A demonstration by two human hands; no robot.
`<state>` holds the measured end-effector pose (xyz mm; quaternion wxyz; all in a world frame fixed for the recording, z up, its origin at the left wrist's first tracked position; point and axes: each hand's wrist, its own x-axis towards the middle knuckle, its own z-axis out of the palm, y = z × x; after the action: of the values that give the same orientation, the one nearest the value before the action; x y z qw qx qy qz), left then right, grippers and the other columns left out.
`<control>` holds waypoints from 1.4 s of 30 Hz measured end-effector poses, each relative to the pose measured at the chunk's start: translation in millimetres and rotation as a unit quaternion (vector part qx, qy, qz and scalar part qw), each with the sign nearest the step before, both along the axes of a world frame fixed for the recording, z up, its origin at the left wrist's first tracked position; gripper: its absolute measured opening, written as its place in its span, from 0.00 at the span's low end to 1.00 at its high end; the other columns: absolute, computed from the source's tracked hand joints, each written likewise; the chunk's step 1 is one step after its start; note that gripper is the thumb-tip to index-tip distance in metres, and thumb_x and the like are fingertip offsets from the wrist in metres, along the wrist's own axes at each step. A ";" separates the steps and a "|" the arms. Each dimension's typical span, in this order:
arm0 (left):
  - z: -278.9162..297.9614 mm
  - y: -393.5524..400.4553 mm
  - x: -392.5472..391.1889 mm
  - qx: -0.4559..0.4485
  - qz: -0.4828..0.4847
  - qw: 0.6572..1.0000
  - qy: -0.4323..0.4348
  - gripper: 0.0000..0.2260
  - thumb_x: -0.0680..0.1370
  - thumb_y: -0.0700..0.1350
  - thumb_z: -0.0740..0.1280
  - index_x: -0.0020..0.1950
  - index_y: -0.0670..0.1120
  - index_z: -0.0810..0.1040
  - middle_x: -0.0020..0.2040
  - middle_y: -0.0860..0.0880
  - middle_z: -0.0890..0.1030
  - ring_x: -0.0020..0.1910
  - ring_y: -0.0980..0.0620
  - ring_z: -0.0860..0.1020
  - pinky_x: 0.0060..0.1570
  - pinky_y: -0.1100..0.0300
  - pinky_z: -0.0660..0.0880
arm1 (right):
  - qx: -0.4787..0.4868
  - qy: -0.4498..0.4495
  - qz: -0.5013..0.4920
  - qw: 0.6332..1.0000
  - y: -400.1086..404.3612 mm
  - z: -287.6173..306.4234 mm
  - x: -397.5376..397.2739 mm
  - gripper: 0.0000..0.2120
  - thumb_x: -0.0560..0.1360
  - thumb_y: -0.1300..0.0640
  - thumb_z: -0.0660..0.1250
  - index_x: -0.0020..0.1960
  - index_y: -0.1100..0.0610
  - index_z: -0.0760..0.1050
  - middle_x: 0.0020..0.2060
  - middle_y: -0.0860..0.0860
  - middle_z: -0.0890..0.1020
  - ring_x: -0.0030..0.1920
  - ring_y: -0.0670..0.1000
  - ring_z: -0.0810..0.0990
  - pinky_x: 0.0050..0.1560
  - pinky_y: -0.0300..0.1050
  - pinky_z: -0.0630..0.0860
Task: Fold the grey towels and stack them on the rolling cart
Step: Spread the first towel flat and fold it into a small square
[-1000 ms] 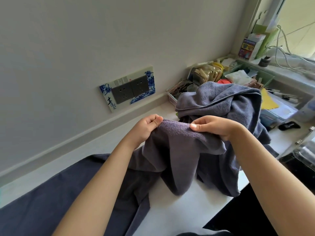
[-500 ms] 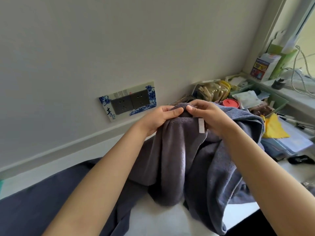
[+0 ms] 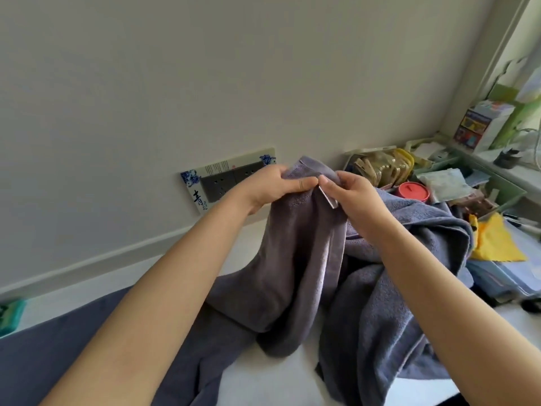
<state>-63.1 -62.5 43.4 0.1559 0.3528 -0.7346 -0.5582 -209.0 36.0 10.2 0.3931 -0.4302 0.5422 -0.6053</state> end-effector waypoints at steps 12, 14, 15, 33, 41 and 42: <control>26.6 -65.0 1.7 0.061 0.238 0.954 0.169 0.07 0.77 0.46 0.68 0.41 0.45 0.78 0.33 0.49 0.82 0.34 0.51 0.80 0.42 0.59 0.77 | 0.233 -0.032 0.279 0.931 50.0 -40.1 -36.7 0.27 0.54 0.44 0.82 0.42 0.63 0.83 0.42 0.57 0.85 0.43 0.52 0.83 0.47 0.42 0.79; 26.9 -71.2 -1.3 0.057 0.253 0.950 0.173 0.07 0.77 0.47 0.67 0.41 0.46 0.78 0.37 0.49 0.82 0.36 0.51 0.79 0.44 0.58 0.77 | 0.231 -0.043 0.289 0.928 62.9 -33.8 -44.0 0.28 0.57 0.45 0.81 0.47 0.63 0.81 0.44 0.57 0.84 0.46 0.52 0.83 0.48 0.43 0.78; 26.9 -73.0 -4.3 0.053 0.256 0.950 0.170 0.07 0.78 0.47 0.67 0.41 0.46 0.77 0.39 0.48 0.81 0.38 0.50 0.79 0.46 0.57 0.77 | 0.232 -0.056 0.280 0.930 69.7 -26.6 -46.3 0.29 0.58 0.46 0.81 0.49 0.64 0.79 0.45 0.58 0.84 0.46 0.53 0.83 0.47 0.43 0.79; -14.3 -59.9 -171.7 -0.075 0.084 0.989 -0.093 0.13 0.74 0.54 0.70 0.48 0.44 0.81 0.39 0.49 0.78 0.30 0.52 0.75 0.28 0.65 0.68 | 0.310 0.159 -0.237 0.907 127.8 6.6 -146.1 0.11 0.71 0.44 0.70 0.37 0.51 0.82 0.36 0.54 0.82 0.37 0.50 0.77 0.37 0.42 0.71; -19.3 -47.6 -171.4 0.127 0.173 0.976 0.046 0.11 0.74 0.54 0.70 0.43 0.48 0.75 0.41 0.51 0.77 0.29 0.56 0.76 0.22 0.69 0.70 | 0.195 0.019 -0.174 0.965 115.6 1.3 -137.6 0.15 0.75 0.48 0.67 0.40 0.60 0.79 0.34 0.57 0.82 0.33 0.49 0.79 0.36 0.40 0.77; -18.0 -46.7 -166.2 0.134 0.180 0.973 0.060 0.10 0.74 0.54 0.70 0.42 0.48 0.75 0.40 0.51 0.77 0.30 0.56 0.75 0.22 0.69 0.69 | 0.181 -0.005 -0.159 0.971 113.2 3.3 -134.2 0.15 0.75 0.49 0.67 0.42 0.61 0.80 0.36 0.58 0.83 0.35 0.51 0.80 0.41 0.44 0.79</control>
<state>-229.3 -109.2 25.4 0.2489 0.4628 -0.5665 -0.6348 -343.1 149.2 13.5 0.3656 -0.2572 0.7024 -0.5539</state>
